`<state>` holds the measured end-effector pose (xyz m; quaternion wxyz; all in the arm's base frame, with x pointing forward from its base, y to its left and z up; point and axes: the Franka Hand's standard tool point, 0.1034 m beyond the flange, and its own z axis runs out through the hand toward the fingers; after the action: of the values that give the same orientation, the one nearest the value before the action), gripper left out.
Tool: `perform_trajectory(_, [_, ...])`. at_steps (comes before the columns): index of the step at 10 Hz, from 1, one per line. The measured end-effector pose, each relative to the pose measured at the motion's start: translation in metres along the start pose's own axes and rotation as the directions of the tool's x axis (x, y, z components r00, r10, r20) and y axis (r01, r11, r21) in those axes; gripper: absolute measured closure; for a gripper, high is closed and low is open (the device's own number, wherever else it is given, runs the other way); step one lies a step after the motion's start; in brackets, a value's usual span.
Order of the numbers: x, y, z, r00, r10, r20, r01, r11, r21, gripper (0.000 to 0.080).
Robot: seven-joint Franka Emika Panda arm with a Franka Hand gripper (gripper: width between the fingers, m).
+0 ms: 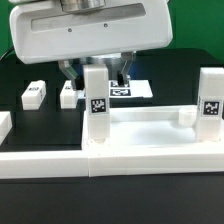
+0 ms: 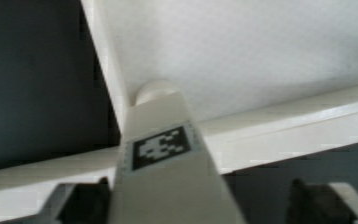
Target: Assemble desk
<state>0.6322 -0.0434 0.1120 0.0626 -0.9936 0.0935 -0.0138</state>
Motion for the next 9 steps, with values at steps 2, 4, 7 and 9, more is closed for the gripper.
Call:
perform_trajectory(2, [-0.0002,0.0047,0.0001,0.99,0.142,0.0,-0.142,0.99,-0.005,0.0495])
perform_trajectory(4, [0.0013,0.0045,0.0003,0.925,0.38,-0.012,-0.38,0.925,-0.004,0.0499])
perform_trajectory(7, [0.003,0.0047,0.0006,0.623,0.782,-0.008,-0.782,0.623,0.021,0.0501])
perform_trajectory(9, [0.003,0.004,0.0027,0.345,0.938,0.009,-0.937,0.345,0.05,0.0501])
